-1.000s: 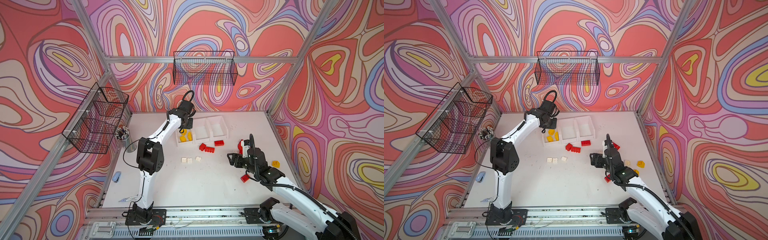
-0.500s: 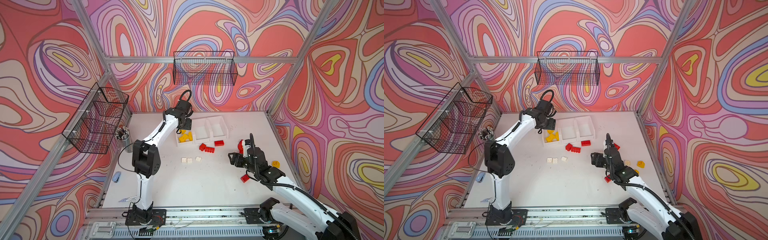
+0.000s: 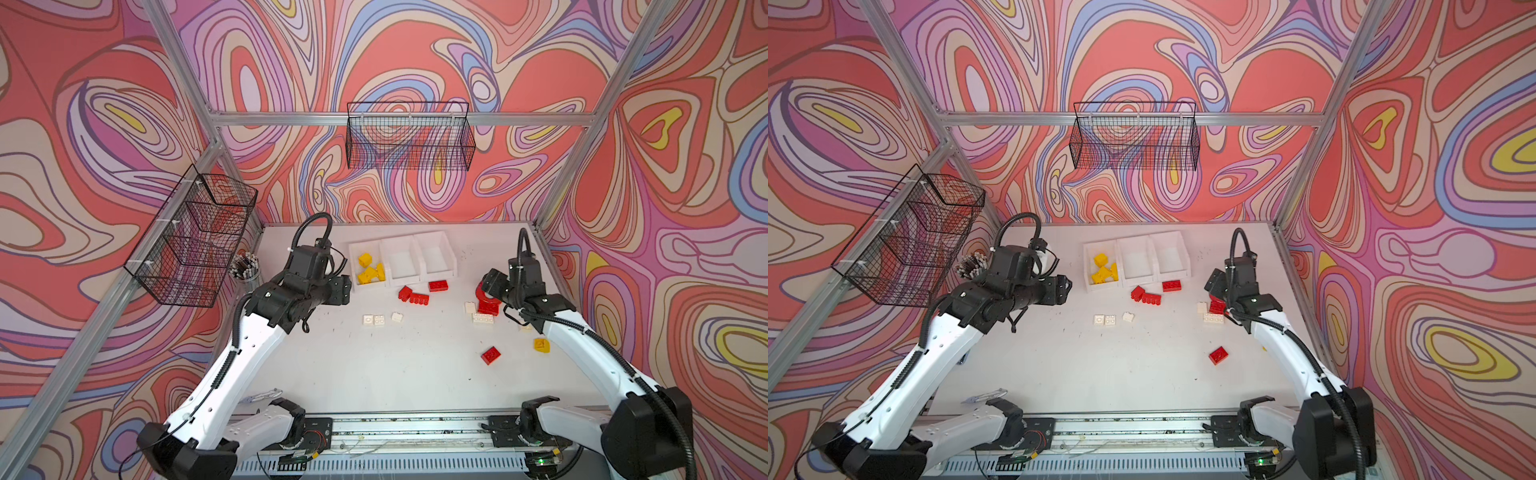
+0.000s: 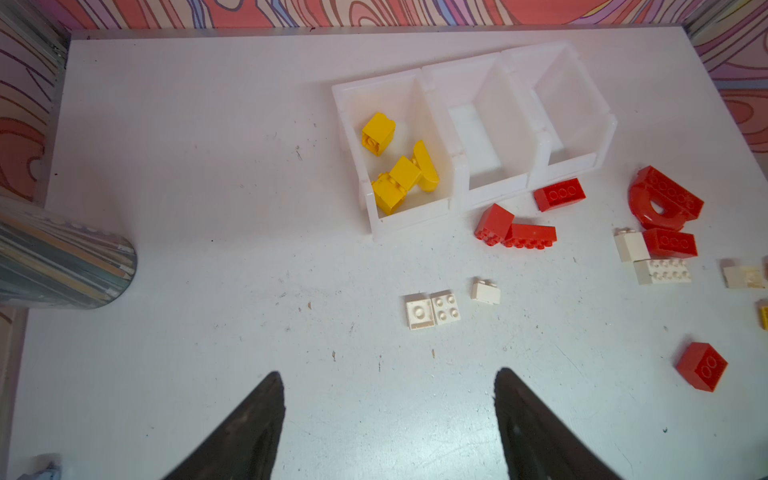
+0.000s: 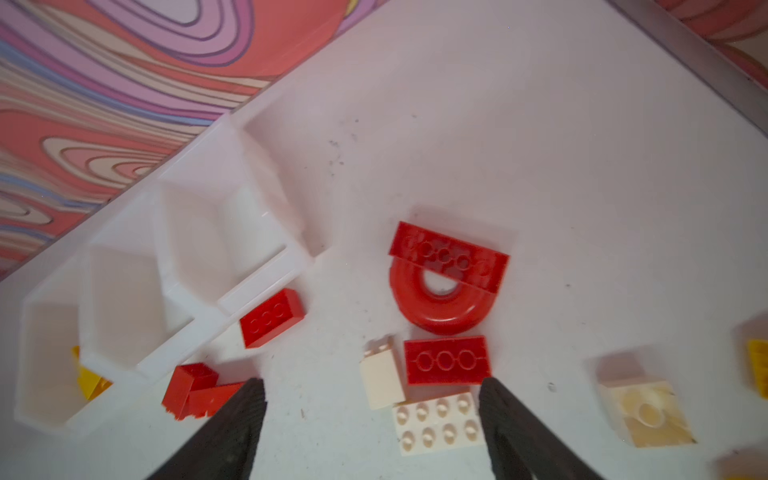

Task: Sort the legos into containers by color
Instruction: 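Retract the left arm while the right gripper reaches toward the yellow square brick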

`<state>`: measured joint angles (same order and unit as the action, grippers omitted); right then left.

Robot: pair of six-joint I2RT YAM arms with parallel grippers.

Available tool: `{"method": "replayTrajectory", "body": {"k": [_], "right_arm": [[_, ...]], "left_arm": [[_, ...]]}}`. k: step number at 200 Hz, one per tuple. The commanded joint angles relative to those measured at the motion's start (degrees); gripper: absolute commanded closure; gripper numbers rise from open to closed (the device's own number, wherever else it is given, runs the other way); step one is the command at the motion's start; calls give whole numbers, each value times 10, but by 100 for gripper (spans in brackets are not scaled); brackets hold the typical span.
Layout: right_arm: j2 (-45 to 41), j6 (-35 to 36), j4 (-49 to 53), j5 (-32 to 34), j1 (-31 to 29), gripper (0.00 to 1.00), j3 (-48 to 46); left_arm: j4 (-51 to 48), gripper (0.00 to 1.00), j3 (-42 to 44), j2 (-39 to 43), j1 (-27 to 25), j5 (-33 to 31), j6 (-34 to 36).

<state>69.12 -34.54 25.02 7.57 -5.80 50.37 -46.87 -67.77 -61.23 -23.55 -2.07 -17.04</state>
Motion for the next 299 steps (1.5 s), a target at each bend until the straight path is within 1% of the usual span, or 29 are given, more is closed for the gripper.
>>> {"method": "replayTrajectory", "body": {"k": [1,11,26,46,55,64,79,98,116,143,174,214,252,273,299], "right_arm": [[5,-14,76,-1,73,15,22],[4,-6,94,8,105,15,30],[7,-1,112,29,129,14,37],[19,-15,121,37,166,13,22],[28,-20,114,18,196,13,7],[39,-21,109,6,228,13,-4],[53,-11,107,2,280,12,-17],[50,2,99,6,331,10,-29],[49,1,82,4,364,10,-42],[72,-20,54,0,370,9,-45],[81,-38,7,8,370,9,-59],[104,-64,-39,-22,367,9,-76],[132,-74,-74,-50,361,11,-79],[158,-63,-78,-36,348,11,-61],[197,-54,-85,-39,337,12,-44]], "left_arm": [[18,21,62,57,3,49,-23],[35,21,97,81,3,64,-33],[53,21,128,100,3,94,-38],[48,21,131,106,2,112,-26],[48,21,132,112,2,112,-21],[47,21,135,120,-4,102,-19],[36,21,137,126,-30,77,-9],[25,21,143,132,-59,24,1],[25,19,143,127,-70,24,2],[27,19,144,114,-74,28,0],[43,19,147,96,-74,56,-9],[70,20,158,74,-74,98,-24],[99,21,181,85,-74,102,-36],[98,21,184,88,-74,88,-35],[102,21,187,88,-74,82,-35]]}}
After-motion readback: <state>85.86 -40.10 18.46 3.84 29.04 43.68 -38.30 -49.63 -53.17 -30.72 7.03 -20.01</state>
